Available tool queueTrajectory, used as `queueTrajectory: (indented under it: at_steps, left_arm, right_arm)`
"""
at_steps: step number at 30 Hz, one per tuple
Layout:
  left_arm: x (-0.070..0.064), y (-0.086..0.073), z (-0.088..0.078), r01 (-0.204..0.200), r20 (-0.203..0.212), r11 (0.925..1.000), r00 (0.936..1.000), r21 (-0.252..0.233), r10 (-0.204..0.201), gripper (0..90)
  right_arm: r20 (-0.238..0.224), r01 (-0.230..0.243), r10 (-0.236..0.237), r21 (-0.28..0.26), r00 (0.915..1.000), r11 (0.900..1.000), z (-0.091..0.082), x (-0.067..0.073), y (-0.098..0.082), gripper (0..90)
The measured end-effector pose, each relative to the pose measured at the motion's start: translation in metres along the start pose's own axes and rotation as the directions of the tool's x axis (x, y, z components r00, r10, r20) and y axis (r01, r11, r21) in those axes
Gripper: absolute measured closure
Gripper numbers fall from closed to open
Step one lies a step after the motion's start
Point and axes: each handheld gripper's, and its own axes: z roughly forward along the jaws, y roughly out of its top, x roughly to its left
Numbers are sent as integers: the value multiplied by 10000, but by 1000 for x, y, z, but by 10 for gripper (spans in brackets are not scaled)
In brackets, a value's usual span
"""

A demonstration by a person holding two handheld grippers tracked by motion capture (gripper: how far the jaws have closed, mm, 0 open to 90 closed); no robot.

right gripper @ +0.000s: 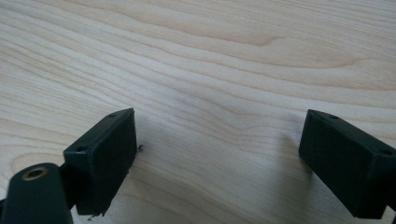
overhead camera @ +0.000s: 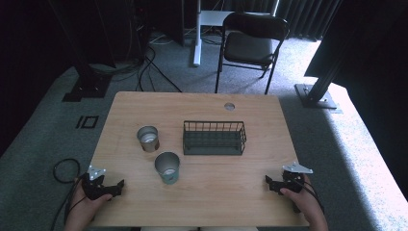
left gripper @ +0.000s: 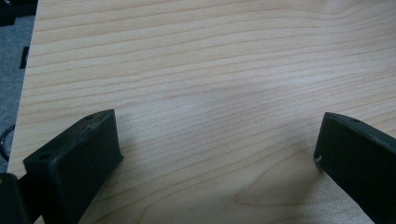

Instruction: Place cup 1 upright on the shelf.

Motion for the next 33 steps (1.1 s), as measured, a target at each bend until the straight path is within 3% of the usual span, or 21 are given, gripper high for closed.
queueTrajectory:
  at_steps: [24,33]
  left_arm:
    - [0,0,0,-7,-1,10000,10000,7,7,8]
    - [0,0,0,-5,0,10000,10000,4,5,8]
  right_arm:
    - [-129,56,-57,-89,9999,9999,3,3,6,112]
    - [-346,349,-358,-245,9988,9991,1,10,16,112]
